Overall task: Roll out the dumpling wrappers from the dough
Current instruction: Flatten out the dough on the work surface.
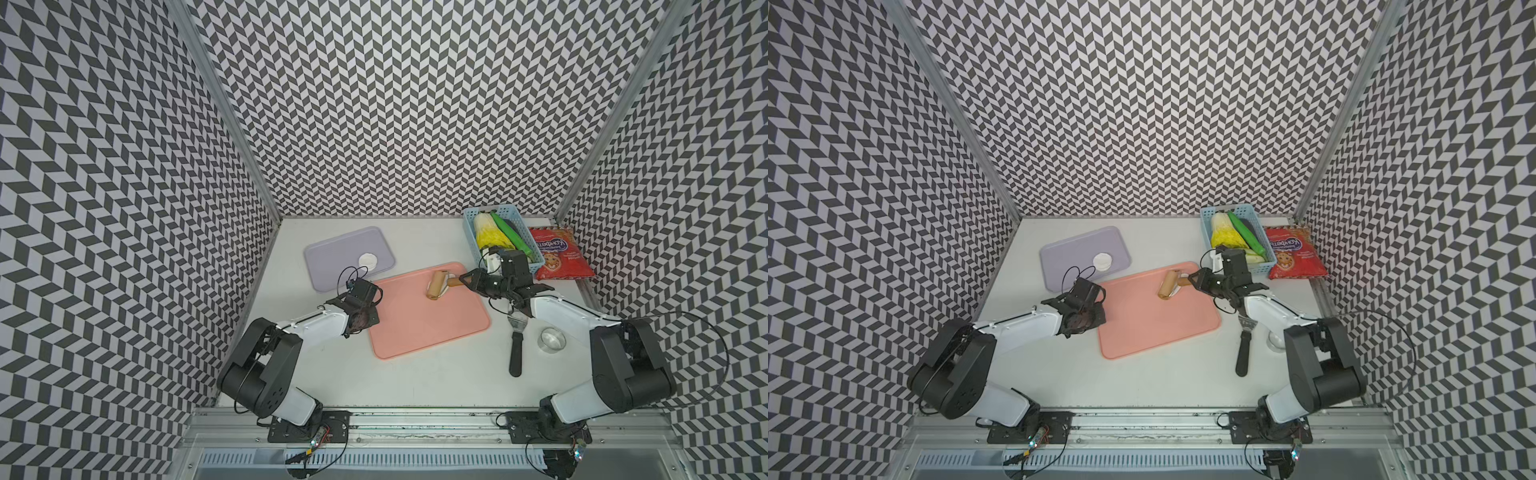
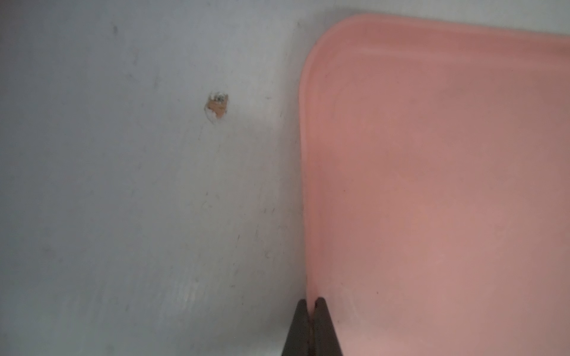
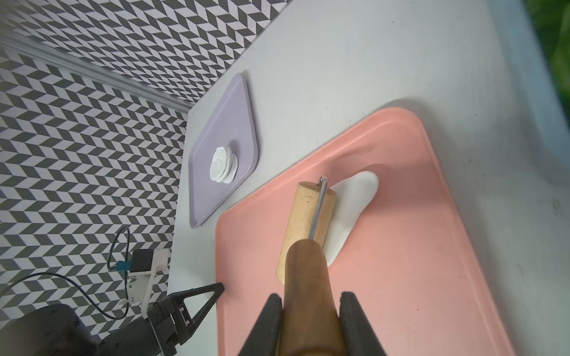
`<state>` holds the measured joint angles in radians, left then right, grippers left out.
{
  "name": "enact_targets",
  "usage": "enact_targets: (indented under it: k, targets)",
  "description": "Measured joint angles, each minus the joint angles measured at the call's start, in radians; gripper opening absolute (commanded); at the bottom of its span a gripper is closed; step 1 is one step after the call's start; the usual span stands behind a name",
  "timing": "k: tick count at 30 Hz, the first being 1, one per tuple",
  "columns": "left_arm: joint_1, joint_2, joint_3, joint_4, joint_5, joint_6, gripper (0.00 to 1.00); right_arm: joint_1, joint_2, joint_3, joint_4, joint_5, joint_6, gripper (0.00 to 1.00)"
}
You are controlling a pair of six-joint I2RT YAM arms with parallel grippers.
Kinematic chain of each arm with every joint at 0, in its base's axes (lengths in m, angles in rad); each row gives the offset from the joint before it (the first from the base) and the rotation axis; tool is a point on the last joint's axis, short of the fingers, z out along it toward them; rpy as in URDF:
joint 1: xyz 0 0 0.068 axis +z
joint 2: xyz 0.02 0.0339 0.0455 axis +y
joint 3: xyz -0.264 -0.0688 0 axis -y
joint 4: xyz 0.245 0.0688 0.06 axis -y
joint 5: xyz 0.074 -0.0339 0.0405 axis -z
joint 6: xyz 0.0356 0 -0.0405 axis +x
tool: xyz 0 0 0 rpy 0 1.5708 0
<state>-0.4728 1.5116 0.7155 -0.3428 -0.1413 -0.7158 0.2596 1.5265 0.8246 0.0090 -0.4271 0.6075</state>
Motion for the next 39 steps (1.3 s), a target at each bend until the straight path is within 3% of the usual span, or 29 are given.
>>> enact_targets:
  k: [15,28,39]
  targets:
    - [0.0,0.001,0.001,0.0,-0.003,0.004,0.0,0.005,0.104,-0.019,0.169,-0.042,0.037,0.0]
    - [0.047,-0.001,-0.002,0.015,0.057,0.024,0.0,-0.146,-0.067,-0.138,0.059,-0.079,0.013,0.0]
    - [0.055,0.0,-0.002,0.014,0.031,0.023,0.0,-0.084,-0.005,-0.085,0.092,-0.022,0.039,0.0]
